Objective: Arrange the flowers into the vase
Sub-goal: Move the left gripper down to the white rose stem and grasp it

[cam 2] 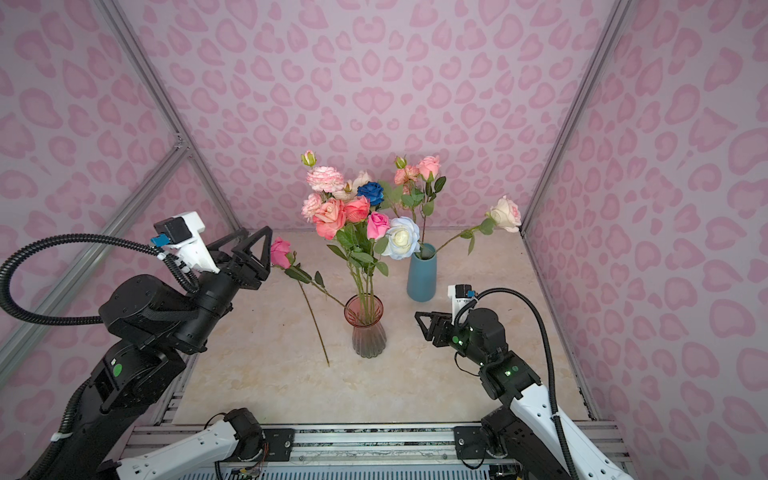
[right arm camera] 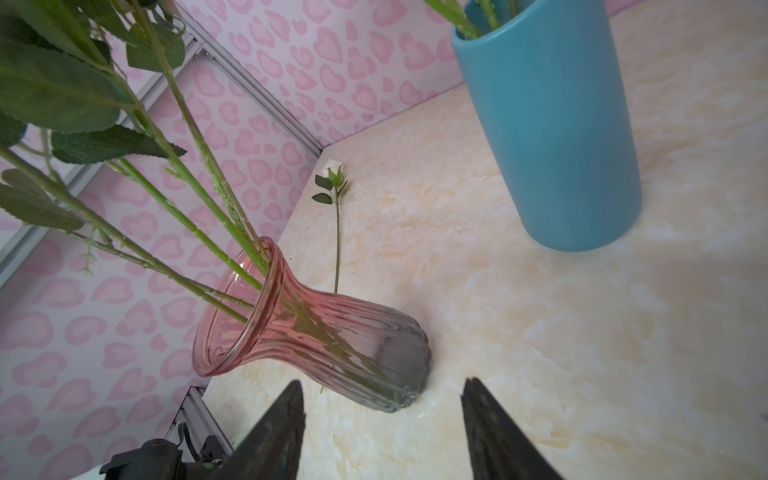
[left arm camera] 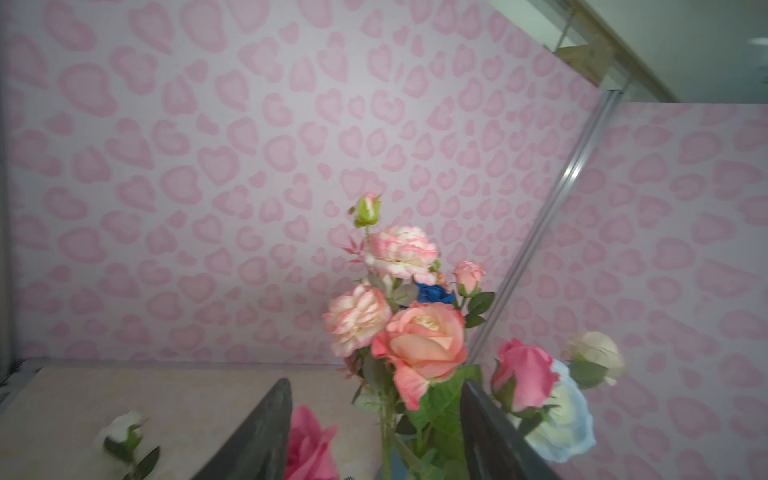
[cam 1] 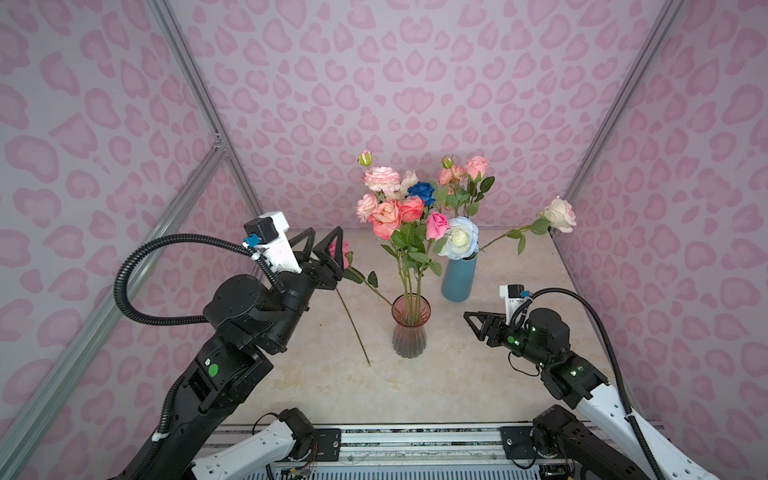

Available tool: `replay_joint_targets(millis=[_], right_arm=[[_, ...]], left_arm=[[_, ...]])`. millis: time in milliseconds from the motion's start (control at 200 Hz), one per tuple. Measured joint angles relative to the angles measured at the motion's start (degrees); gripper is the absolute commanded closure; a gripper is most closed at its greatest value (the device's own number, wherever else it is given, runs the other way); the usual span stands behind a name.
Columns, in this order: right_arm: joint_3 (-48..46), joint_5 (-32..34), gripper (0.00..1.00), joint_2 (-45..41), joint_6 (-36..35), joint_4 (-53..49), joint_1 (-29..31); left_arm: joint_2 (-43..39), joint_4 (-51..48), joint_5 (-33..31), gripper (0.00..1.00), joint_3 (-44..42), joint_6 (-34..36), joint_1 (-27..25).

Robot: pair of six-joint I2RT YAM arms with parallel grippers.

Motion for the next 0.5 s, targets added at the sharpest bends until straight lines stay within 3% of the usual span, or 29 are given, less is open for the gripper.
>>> replay_joint_targets(millis=[100, 155, 275, 375, 500], right_arm=[[-0.1, 0.0, 0.39, 0.0, -0.5, -0.4, 0.0], [-0.5, 0.0, 0.39, 0.1, -0.8, -0.3, 0.0], [-2.2, 0.0, 0.39, 1.9, -1.4, 0.2, 0.0], [-3.6, 0.0, 0.39, 3.0, -1.4, 0.7, -0.1], [-5.2, -0.3, 0.39, 4.5, -1.4, 3.0, -0.4]], left_arm=[[-2.0, -7.6, -2.3, 0.37, -4.7, -4.4, 5.6], [-3.0, -10.5, -1.7, 0.37, -8.7, -7.1, 11.1], [-2.1, -13.1, 3.6, 0.38, -16.5, -12.3, 23.4], [5.7, -12.9, 11.0, 0.39, -20.1, -15.6, 31.4], [20.7, -12.5, 15.9, 0.40, -17.2, -17.3, 34.3]])
